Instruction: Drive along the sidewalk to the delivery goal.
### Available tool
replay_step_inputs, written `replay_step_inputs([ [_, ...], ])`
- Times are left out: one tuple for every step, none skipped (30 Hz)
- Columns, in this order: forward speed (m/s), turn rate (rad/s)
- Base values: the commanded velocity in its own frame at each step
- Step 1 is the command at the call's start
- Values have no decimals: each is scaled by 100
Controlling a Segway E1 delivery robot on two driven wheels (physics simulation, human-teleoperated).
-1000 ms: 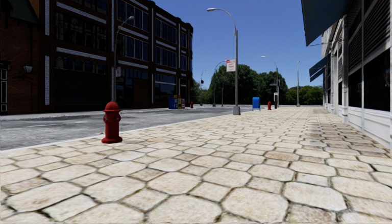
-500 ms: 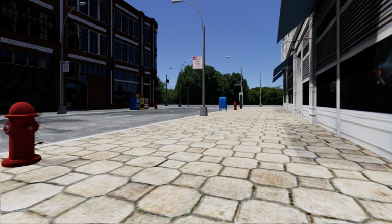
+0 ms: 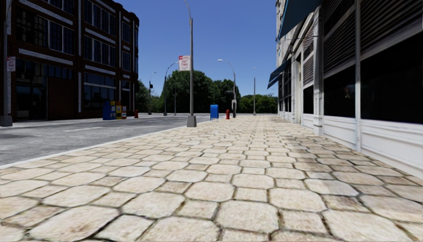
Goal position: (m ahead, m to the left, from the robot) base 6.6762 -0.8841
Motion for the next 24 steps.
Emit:
replay_step_inputs([
  [200, 0],
  [200, 0],
  [200, 0],
  [200, 0],
  [200, 0],
  [200, 0],
  [200, 0],
  [200, 0],
  [200, 0],
  [200, 0],
  [200, 0],
  [200, 0],
  [200, 0],
  [200, 0],
  [200, 0],
  [200, -1],
  [200, -26],
  [200, -26],
  [200, -26],
  [200, -26],
  [200, -26],
  [200, -26],
  [200, -26],
  [200, -10],
])
